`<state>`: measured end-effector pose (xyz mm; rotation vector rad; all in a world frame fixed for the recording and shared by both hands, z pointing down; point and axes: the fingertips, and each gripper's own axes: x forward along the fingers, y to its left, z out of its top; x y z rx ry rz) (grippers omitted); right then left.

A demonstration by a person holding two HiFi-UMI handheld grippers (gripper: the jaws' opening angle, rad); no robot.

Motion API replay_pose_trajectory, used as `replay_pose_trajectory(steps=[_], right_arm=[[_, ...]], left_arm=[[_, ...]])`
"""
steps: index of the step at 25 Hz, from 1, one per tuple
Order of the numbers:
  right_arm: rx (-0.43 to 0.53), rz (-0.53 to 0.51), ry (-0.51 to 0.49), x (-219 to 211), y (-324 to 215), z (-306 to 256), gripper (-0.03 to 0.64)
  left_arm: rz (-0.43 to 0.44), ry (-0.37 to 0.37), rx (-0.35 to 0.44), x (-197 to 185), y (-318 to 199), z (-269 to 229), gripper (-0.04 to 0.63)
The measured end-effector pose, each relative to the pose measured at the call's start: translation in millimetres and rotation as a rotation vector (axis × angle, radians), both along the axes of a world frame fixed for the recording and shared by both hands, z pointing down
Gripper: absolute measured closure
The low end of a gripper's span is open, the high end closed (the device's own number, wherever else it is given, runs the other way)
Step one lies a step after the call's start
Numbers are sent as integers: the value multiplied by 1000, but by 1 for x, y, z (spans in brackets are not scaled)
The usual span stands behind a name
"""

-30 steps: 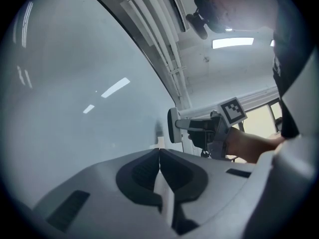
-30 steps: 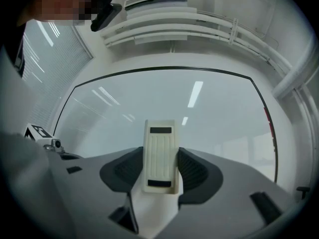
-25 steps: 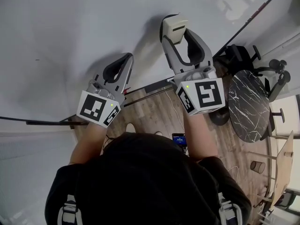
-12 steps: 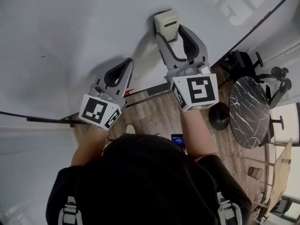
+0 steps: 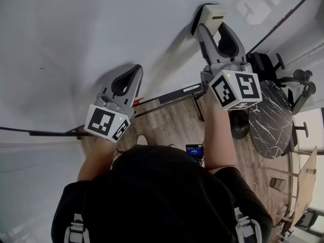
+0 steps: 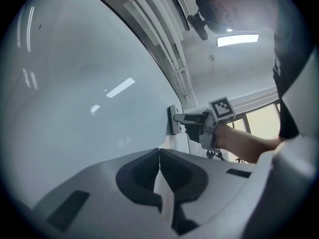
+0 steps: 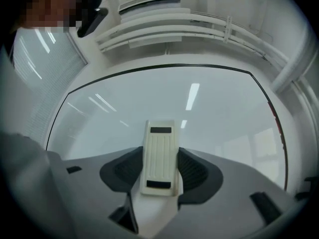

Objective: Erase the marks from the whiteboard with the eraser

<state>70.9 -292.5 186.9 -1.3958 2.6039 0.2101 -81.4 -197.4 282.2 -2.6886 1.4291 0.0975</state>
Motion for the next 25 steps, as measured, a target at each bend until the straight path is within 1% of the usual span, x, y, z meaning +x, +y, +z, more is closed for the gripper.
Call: replay_pose_trajectory(steps=[3,8,11,14,17,20,25], right_arm=[[-31,11,-61,23,-10,2,396],[-51,96,-87,58,-26,14,396],[-105,160,-150,96,-43,33,396],[-166,197,-207,126,-58,58,396],[-180,216,-201,136,-63,71,396],[-170,204,-185,136,-60,68,396],[-98,168,-119,129,-27,57,396]], left_arm=[[8,1,-4,1,-1,4,591],[25,1,-14,7,-5,8,590],[31,3,-20,10,-7,9,591],[35,4,-32,10,-9,15,591],[48,3,-44,13,-12,21,591],[62,-2,-52,18,-14,23,591],[90,-20,-51,26,-17,28,590]])
